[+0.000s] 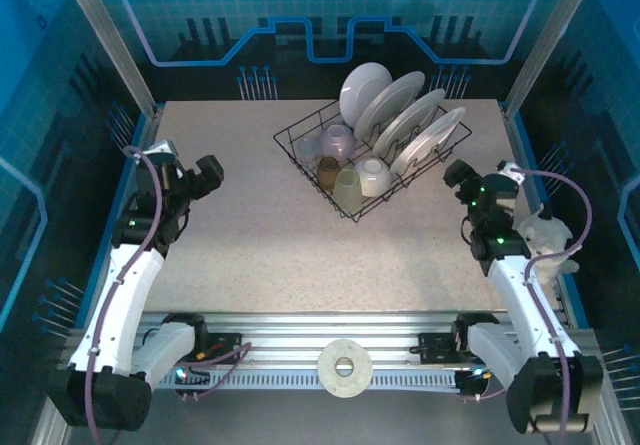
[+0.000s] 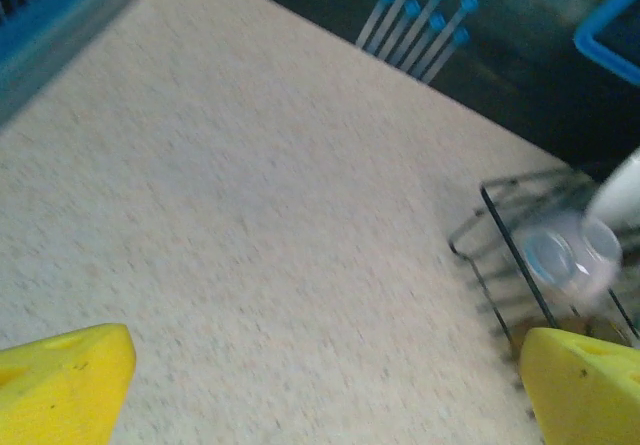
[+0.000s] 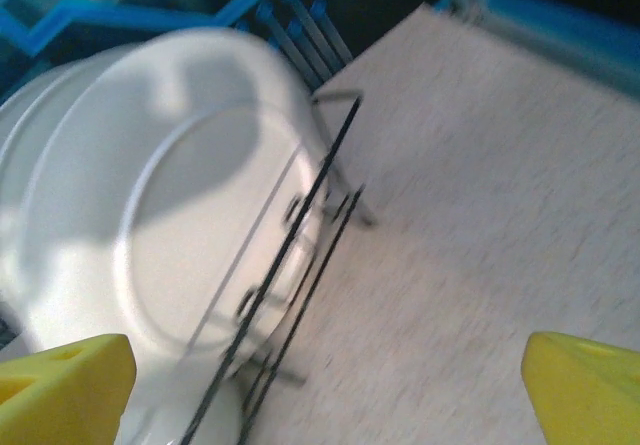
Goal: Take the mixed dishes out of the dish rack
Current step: Rotate the dish rack at the center of the table.
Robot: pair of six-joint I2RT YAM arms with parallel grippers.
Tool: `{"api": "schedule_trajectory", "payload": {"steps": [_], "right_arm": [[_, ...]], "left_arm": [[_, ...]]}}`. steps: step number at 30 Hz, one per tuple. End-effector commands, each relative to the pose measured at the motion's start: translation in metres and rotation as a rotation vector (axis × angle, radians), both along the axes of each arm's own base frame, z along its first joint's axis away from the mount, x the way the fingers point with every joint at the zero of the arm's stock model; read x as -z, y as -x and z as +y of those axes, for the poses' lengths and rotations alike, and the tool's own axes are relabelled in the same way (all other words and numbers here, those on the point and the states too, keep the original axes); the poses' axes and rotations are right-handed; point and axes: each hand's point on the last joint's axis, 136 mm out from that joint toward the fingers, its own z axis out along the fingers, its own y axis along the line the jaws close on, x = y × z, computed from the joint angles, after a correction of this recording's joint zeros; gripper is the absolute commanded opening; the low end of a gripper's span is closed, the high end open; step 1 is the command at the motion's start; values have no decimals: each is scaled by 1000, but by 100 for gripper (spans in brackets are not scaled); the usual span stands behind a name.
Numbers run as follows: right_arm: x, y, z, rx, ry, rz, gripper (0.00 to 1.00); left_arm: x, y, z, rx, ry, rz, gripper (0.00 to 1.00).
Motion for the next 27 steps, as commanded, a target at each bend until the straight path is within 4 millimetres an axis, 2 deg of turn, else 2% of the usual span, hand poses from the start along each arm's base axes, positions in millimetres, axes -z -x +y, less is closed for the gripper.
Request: {"api": "schedule_trajectory", "payload": {"steps": [1, 5, 10, 11, 13, 17, 21, 27], "right_arm": [[7, 22, 31, 12, -75, 136, 100], [16, 29, 63, 15, -83, 239, 98], [51, 26, 85, 54, -134, 365, 80], [45, 19, 92, 53, -154, 359, 77], [47, 11, 102, 47, -158, 376, 73], [50, -2, 119, 41, -154, 397, 70], [56, -10, 132, 41, -160, 416, 68], [73, -17, 149, 42, -172, 467, 64]], "left_arm": [[11, 21, -36, 170, 142, 107, 99], [14, 28, -60, 293, 187, 131, 99], [21, 38, -80, 391, 171, 148, 99], [22, 39, -85, 410, 173, 144, 99], [22, 43, -93, 448, 179, 138, 99], [13, 54, -115, 570, 214, 72, 99], [-8, 67, -137, 707, 283, -78, 99], [-32, 64, -145, 760, 311, -262, 99]]}}
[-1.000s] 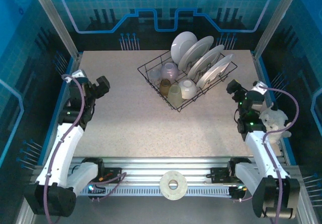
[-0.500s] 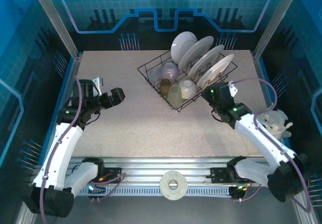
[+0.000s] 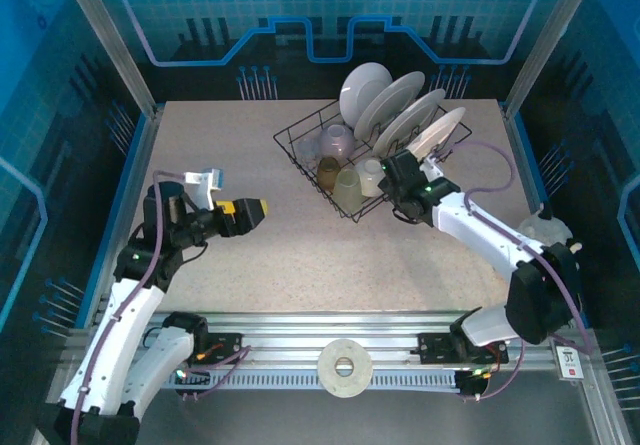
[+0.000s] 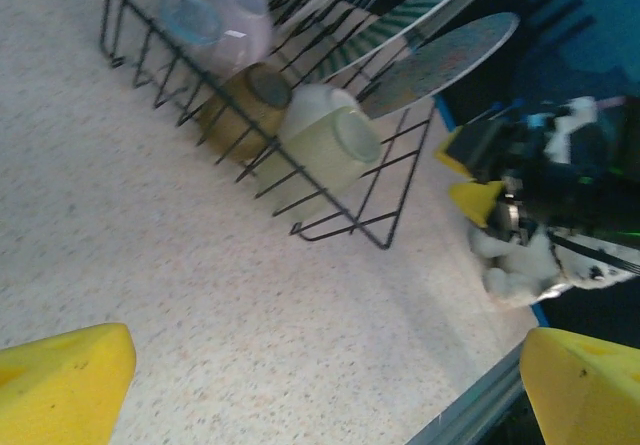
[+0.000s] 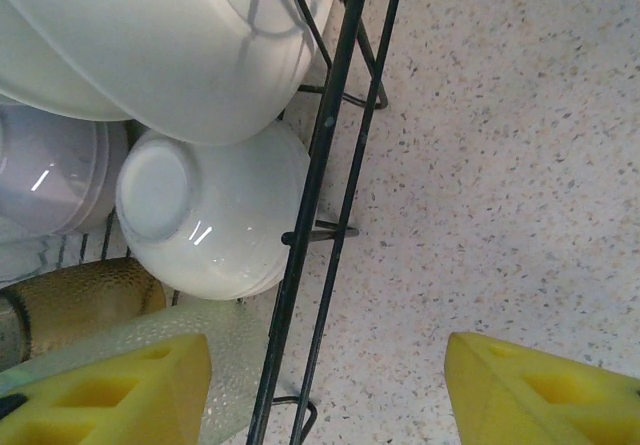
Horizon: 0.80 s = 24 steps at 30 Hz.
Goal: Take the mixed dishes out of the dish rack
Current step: Rotate the dish rack at the center of the table.
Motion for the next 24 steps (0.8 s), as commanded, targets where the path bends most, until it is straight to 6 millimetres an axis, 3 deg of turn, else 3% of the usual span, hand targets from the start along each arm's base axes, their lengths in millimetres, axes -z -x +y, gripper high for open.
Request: {"api": "schedule_trajectory", "payload": {"steps": [1, 5, 13, 24], "right_arm": [[3, -3, 7, 37, -4, 14, 64], [11, -10, 17, 12, -10, 31, 59], [25, -12, 28, 1, -17, 66, 46], [29, -7, 22, -32, 31, 85, 17]], "left_arm": [[-30, -4, -11, 50, 86, -161, 99], [-41, -11, -11, 29, 156, -257, 99], [-27, -10, -11, 38, 83, -240, 99], [-21, -9, -15, 49, 58, -233, 99]]}}
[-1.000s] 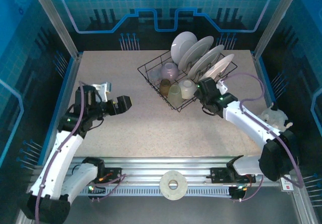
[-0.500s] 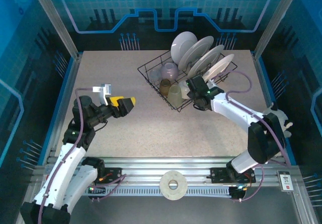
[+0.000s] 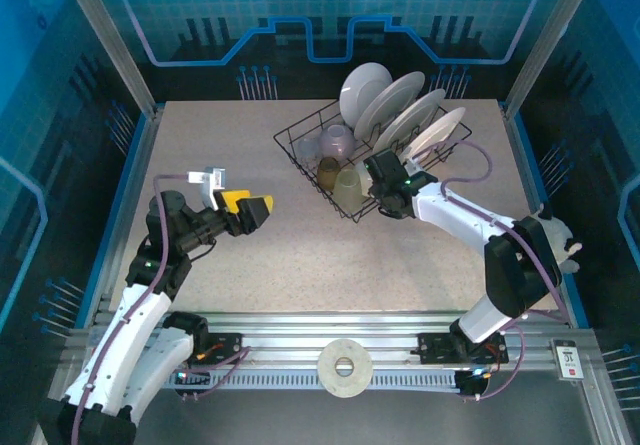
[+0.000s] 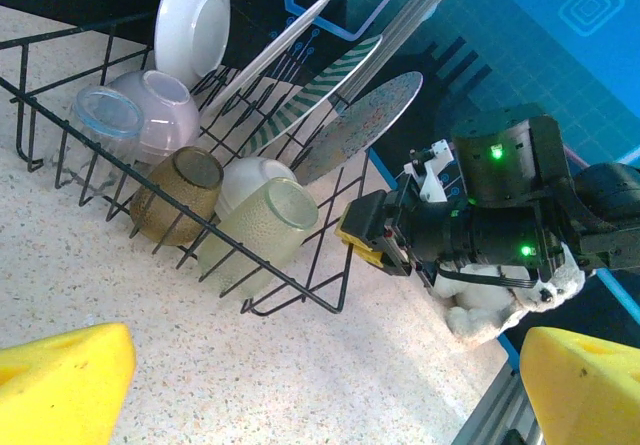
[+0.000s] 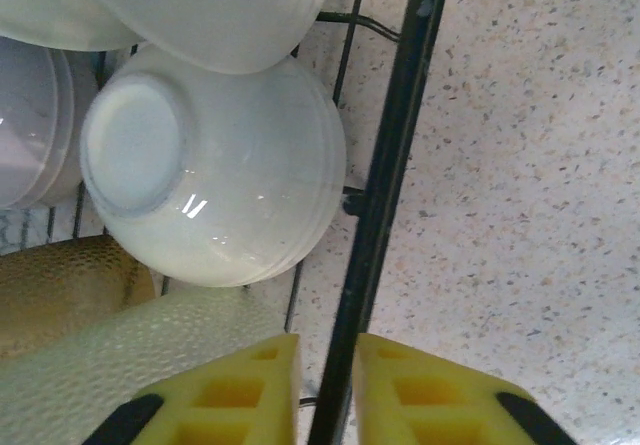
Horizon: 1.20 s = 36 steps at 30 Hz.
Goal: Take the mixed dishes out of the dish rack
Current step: Rotate the dish rack at the center of the table.
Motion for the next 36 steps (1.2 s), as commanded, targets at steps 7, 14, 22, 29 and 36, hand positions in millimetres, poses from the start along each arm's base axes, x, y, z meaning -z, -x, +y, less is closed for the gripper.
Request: {"api": "schedule_trajectory", "payload": {"steps": [7, 14, 22, 29, 36], "right_arm": [[1, 12, -15, -99, 54, 37, 0], [-3, 25, -27, -228, 69, 44, 0], [9, 54, -48, -432, 56, 97, 0], [17, 78, -74, -453, 39, 121, 0], [10, 78, -101, -445, -37, 76, 0]], "left_arm": [[-5, 0, -1, 1, -27, -27, 99], [-2, -1, -1, -2, -31, -19, 99], [1, -3, -1, -8, -31, -1, 99], [5, -5, -2, -7, -24, 23, 99], [7, -5, -2, -9, -21, 35, 99]]}}
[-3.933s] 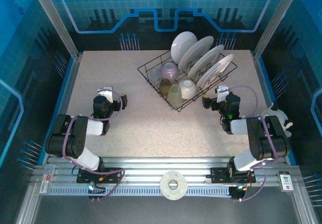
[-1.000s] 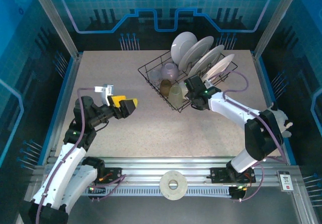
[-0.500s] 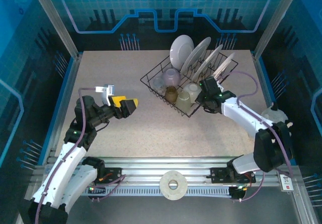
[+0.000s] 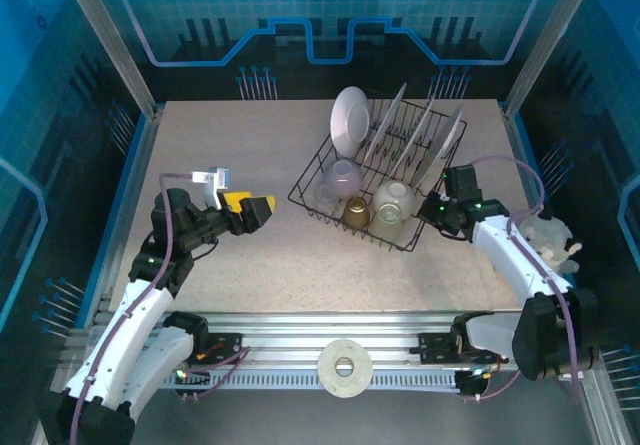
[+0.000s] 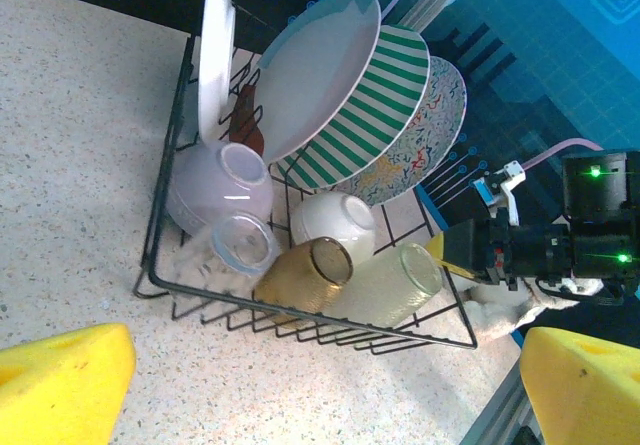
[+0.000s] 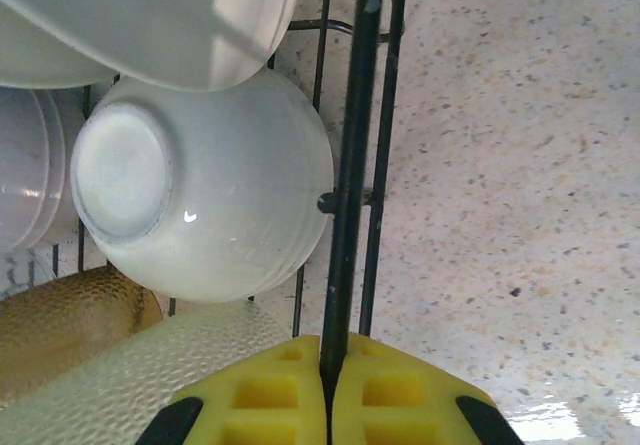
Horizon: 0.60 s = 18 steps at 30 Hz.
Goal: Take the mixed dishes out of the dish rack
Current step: Rotate the dish rack at the center of the table.
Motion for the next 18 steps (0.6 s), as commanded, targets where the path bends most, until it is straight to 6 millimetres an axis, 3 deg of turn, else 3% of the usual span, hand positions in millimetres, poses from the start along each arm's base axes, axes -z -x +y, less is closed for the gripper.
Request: {"api": "schedule_trajectory", "payload": {"steps": [1, 9, 14, 18], "right_arm": [[6, 15, -5, -111, -25, 35, 0], [-3, -2, -17, -98, -54, 12, 0], [-28, -5, -35, -44, 45, -75, 0], [-56, -8, -35, -36, 43, -108, 4]], "left_arm": [[-7, 1, -2, 3, -1, -11, 99], [-6, 0, -1, -2, 0, -4, 99], [-8, 1, 0, -6, -4, -14, 99], [-8, -1, 0, -8, 2, -16, 99]]}}
